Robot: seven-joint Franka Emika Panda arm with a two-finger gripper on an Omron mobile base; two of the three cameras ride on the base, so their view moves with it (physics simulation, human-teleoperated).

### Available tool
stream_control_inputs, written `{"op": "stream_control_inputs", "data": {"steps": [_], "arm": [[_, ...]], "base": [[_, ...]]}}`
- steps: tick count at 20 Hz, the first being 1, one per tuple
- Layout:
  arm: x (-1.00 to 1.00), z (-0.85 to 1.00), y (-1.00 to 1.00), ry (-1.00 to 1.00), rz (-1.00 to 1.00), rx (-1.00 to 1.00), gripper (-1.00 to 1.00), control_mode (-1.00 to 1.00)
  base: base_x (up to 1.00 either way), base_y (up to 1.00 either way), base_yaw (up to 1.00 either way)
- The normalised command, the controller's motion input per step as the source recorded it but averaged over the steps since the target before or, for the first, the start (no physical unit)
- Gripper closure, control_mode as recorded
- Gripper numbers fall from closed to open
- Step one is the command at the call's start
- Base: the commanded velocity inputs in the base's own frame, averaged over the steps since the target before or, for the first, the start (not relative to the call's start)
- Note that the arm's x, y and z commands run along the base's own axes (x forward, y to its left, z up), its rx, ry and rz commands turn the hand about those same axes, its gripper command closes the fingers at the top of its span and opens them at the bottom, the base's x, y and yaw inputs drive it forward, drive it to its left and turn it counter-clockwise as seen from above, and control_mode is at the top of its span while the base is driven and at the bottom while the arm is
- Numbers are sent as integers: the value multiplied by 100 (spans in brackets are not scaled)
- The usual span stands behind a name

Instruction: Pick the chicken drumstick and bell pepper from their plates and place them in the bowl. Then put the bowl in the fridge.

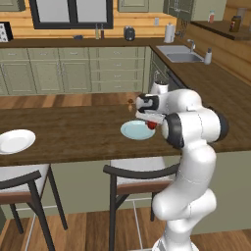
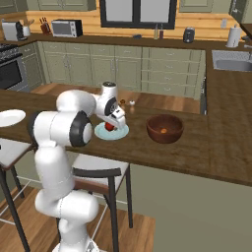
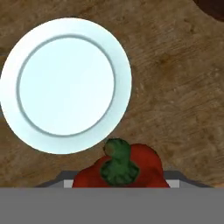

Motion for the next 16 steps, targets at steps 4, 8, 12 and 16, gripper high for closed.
{"op": "stream_control_inputs", "data": {"steps": [4,8,12,16], "arm": [[-48,91,-24,-9,0,-14,100,-100],[-30,63,-51,0,-2,-7,100,-100],[-6,74,-55,0,-7,-6,100,-100],[0,37,-70,0,-7,-5,100,-100]], "base": [[0,0,0],[0,0,0],[0,0,0],[0,0,0]]}}
